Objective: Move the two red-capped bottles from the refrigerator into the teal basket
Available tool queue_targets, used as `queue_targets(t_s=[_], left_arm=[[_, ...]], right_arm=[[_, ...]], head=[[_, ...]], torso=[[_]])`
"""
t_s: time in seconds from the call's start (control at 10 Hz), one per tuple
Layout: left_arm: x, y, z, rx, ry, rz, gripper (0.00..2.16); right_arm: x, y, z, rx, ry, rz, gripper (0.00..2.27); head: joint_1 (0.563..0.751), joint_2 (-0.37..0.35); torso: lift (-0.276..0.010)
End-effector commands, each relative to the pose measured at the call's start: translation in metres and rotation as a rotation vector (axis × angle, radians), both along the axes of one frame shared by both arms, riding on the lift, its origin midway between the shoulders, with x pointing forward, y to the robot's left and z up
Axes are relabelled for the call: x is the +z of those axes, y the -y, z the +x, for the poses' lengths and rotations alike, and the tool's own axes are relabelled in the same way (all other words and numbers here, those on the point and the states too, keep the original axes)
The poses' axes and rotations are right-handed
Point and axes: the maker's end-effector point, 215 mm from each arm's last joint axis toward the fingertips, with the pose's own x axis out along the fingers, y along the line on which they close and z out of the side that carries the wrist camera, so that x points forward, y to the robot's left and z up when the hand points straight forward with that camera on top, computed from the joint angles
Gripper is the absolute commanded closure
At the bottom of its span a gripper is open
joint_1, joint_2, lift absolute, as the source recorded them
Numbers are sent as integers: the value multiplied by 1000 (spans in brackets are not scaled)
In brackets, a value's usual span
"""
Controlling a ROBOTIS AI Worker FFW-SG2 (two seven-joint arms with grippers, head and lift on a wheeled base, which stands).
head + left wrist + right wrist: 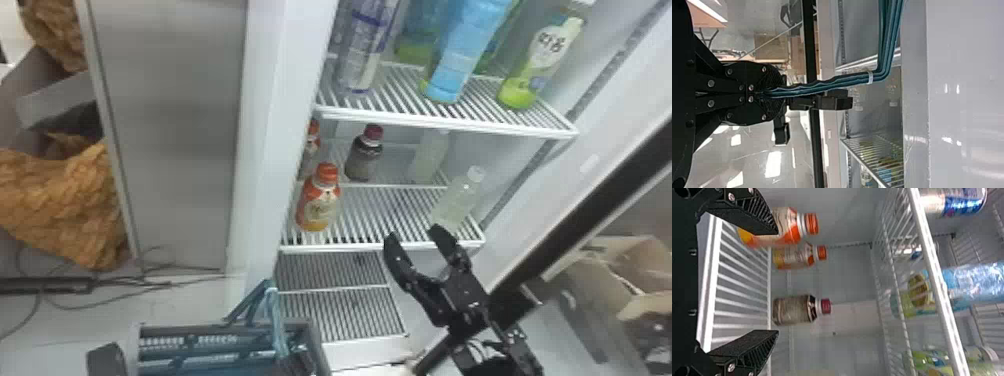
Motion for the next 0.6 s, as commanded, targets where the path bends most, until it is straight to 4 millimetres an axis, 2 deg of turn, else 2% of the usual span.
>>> queue_targets(t_s=[0.0,0.3,0.5], left_arm=[[-1,0,-1,-3,-1,3,1147],[-3,1,-4,-14,-1,11,1145],[-7,1,-8,-28,-1,24,1145]], right_arm=[[-4,13,10,-49,24,-11,119],[2,18,31,-101,64,-27,124],[3,30,40,-175,90,-30,124]], head=[[695,-350],[695,-350],[695,-350]], torso=[[-228],[-228],[-228]])
